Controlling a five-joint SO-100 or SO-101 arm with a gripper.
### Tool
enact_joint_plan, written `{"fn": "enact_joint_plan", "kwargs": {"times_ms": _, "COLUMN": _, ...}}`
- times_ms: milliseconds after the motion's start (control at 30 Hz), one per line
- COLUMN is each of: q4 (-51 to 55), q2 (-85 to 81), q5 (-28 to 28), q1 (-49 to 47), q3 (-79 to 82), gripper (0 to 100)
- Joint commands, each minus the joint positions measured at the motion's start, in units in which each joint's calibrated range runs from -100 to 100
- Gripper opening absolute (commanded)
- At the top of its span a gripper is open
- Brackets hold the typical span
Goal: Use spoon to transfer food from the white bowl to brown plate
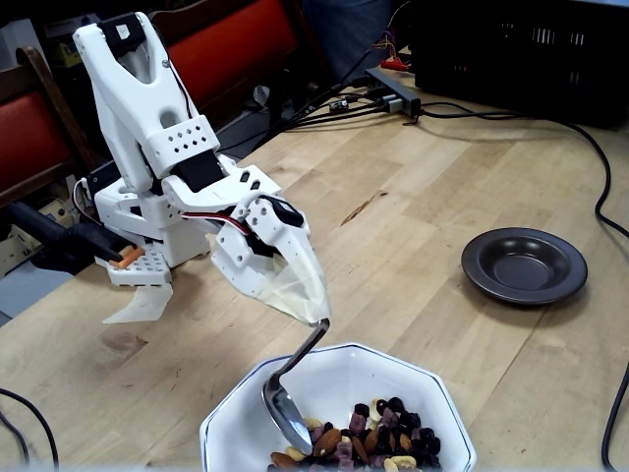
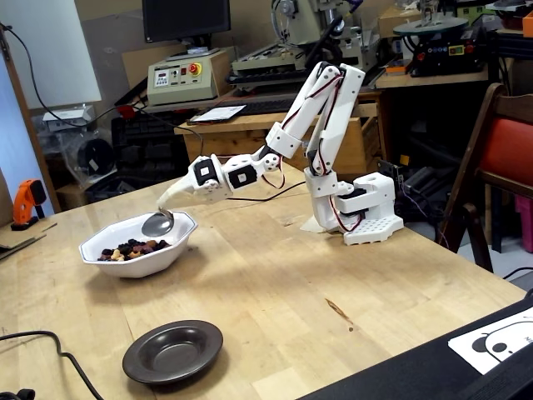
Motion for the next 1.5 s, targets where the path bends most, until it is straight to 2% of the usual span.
{"fn": "enact_joint_plan", "kwargs": {"times_ms": 0, "q4": -1.65, "q2": -0.23, "q5": 0.20, "q1": -0.24, "q3": -0.88, "gripper": 3}}
{"fn": "enact_joint_plan", "kwargs": {"times_ms": 567, "q4": -1.65, "q2": 0.11, "q5": 1.90, "q1": -0.24, "q3": -0.79, "gripper": 3}}
{"fn": "enact_joint_plan", "kwargs": {"times_ms": 767, "q4": -1.65, "q2": 8.24, "q5": 2.30, "q1": -0.24, "q3": -1.85, "gripper": 3}}
{"fn": "enact_joint_plan", "kwargs": {"times_ms": 1000, "q4": -1.65, "q2": 13.21, "q5": 4.10, "q1": -0.02, "q3": -9.02, "gripper": 3}}
{"fn": "enact_joint_plan", "kwargs": {"times_ms": 1467, "q4": -1.65, "q2": 20.99, "q5": 4.05, "q1": 5.76, "q3": -17.43, "gripper": 3}}
